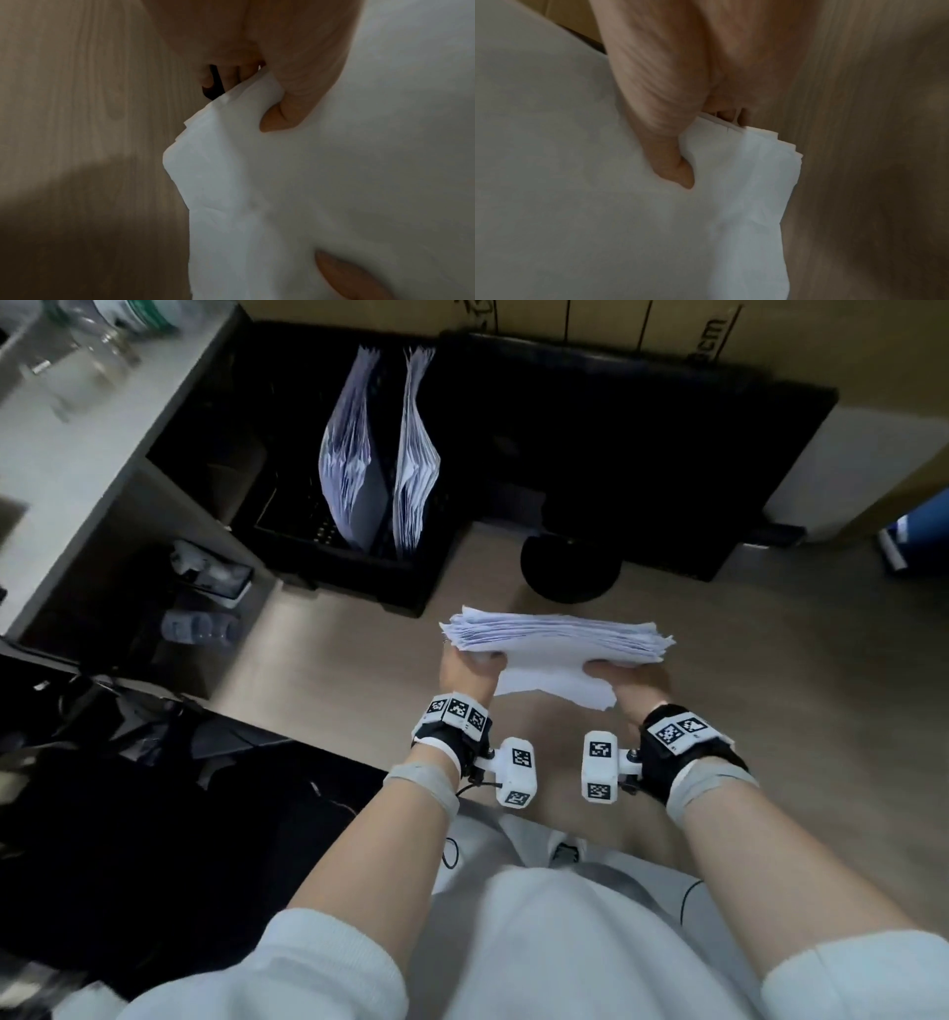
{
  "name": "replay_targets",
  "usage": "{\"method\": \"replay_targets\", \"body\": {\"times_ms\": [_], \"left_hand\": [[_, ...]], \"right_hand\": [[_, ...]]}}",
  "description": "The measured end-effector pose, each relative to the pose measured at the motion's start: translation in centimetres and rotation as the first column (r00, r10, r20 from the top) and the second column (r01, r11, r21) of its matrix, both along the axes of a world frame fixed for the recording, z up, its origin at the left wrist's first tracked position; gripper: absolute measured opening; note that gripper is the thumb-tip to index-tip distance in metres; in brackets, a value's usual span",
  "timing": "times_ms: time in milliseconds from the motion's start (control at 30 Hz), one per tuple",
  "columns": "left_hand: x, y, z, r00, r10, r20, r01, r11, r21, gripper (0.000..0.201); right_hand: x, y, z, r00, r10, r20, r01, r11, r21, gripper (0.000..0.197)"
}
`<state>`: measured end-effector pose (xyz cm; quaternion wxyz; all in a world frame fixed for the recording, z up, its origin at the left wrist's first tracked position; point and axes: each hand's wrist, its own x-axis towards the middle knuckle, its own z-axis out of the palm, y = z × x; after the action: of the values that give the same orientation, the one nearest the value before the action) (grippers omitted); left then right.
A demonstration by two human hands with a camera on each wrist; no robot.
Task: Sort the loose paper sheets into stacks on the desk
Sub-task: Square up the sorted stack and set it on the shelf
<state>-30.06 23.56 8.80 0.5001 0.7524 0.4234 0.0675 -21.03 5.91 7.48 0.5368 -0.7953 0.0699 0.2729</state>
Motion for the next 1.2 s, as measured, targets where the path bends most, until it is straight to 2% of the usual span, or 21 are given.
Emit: {"method": "replay_targets", "body": {"times_ms": [133,233,300,367,467,567,633,733,800,867,967,1033,1133,1167,1200], "left_hand": [[1.8,0.8,1.7,0.977,0.206,0.044,-0.191,0.953,-0.236,0.011],[2.9,1.3,2.8,0.938,0.298,0.179,-0.254,0.939,-0.231,0.023],[2.8,1.9,2.6,0.928,0.322,0.188,-0.284,0.937,-0.204,0.028],[2.3,1.9,2.1,0.941,0.312,0.134,-0.273,0.930,-0.248,0.049],[2.3,1.6,1.8,0.930,0.298,0.214,-0.211,0.912,-0.352,0.086],[3.5,1.8,2.9,0.898,0.364,0.248,-0.261,0.893,-0.368,0.096],[4.8,2.0,3.9,0.897,0.378,0.228,-0.289,0.893,-0.345,0.079],[6.2,2.7,3.7,0.876,0.402,0.266,-0.341,0.907,-0.246,0.033],[6.4,3.1,3.6,0.879,0.372,0.299,-0.327,0.926,-0.191,0.025],[6.4,3.2,3.5,0.898,0.315,0.308,-0.274,0.947,-0.169,0.032],[6.1,3.6,3.6,0.901,0.293,0.321,-0.199,0.935,-0.294,0.036],[5.5,4.4,3.0,0.913,0.256,0.319,-0.131,0.921,-0.366,0.046],[4.0,5.7,0.1,0.979,0.092,0.182,-0.014,0.921,-0.390,0.077],[3.6,5.8,-0.9,0.993,0.029,0.111,0.012,0.934,-0.358,0.080],[3.3,5.7,-1.7,0.999,-0.022,0.034,0.031,0.951,-0.307,0.075]], "right_hand": [[1.1,1.4,0.3,0.989,-0.142,-0.036,0.145,0.985,0.091,0.016],[2.2,2.1,1.2,0.973,-0.224,-0.057,0.230,0.964,0.137,0.023],[2.4,2.6,0.9,0.981,-0.192,-0.025,0.193,0.968,0.160,0.019],[2.0,2.8,-0.2,0.991,-0.125,-0.055,0.131,0.986,0.107,0.015],[1.8,2.9,-1.0,0.992,-0.093,-0.088,0.098,0.993,0.064,0.023],[1.9,2.9,-0.6,0.996,-0.070,-0.063,0.074,0.996,0.056,0.015],[1.8,2.7,-0.2,0.994,-0.087,-0.061,0.092,0.993,0.075,0.014],[1.5,2.5,0.2,0.997,-0.068,-0.024,0.071,0.987,0.143,0.030],[1.4,2.7,0.6,0.998,-0.057,0.002,0.056,0.984,0.172,0.038],[1.6,3.2,0.9,0.997,-0.083,0.000,0.082,0.979,0.186,0.032],[2.0,3.9,1.4,0.992,-0.114,-0.056,0.123,0.974,0.191,0.017],[2.3,4.0,1.4,0.986,-0.137,-0.098,0.151,0.975,0.165,0.014],[2.5,3.8,1.0,0.985,-0.137,-0.102,0.150,0.980,0.134,0.017],[2.5,3.7,0.8,0.984,-0.143,-0.107,0.155,0.980,0.123,0.018],[2.4,3.8,0.8,0.981,-0.159,-0.112,0.172,0.977,0.122,0.017]]}}
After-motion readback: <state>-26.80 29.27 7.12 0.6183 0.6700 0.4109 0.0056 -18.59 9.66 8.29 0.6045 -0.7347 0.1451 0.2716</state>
